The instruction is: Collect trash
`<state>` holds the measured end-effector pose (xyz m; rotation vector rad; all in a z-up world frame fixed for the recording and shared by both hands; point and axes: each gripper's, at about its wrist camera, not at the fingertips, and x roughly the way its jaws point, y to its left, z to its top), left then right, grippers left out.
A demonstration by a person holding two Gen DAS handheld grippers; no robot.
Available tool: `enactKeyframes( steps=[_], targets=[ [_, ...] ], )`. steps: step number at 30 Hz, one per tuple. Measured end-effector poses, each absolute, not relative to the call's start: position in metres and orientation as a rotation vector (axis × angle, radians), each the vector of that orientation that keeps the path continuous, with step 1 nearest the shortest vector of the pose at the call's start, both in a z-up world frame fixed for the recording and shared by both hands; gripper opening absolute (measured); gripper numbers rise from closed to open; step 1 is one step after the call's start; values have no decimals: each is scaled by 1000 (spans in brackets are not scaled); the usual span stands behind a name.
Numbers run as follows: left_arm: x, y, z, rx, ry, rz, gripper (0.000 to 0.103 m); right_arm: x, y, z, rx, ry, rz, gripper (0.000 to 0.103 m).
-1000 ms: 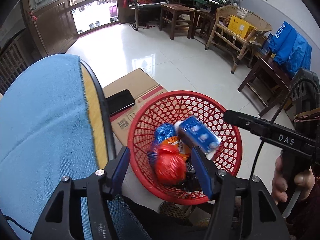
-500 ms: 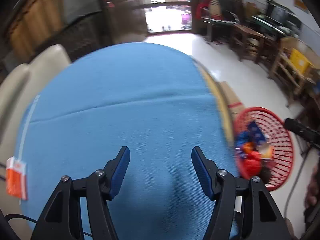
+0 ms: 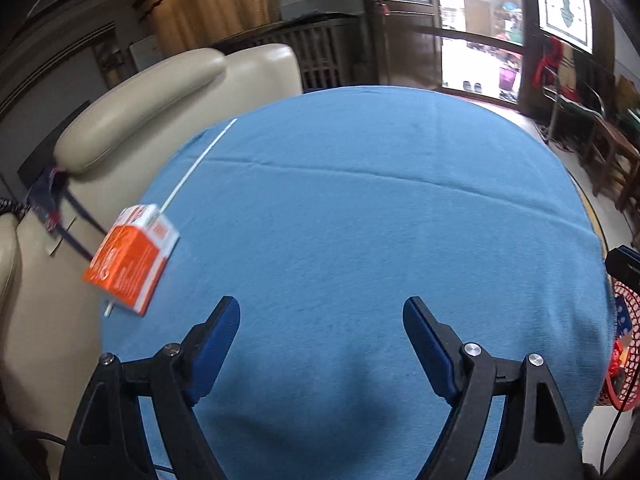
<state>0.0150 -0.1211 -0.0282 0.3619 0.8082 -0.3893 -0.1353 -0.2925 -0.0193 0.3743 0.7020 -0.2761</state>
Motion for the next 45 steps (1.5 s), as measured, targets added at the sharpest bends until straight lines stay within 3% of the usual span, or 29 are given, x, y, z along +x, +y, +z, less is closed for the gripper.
enactKeyframes(
  steps=[16, 29, 45],
  targets=[
    [35, -48, -42, 282, 830, -275, 84, -66, -225, -53, 244, 849, -231, 62],
    [31, -30, -26, 256, 797, -254, 84, -77, -188, -17, 114, 730, -207, 62],
    [7, -22, -1, 269, 746, -236, 84, -90, -176, -15, 128, 716, -185, 62]
  ],
)
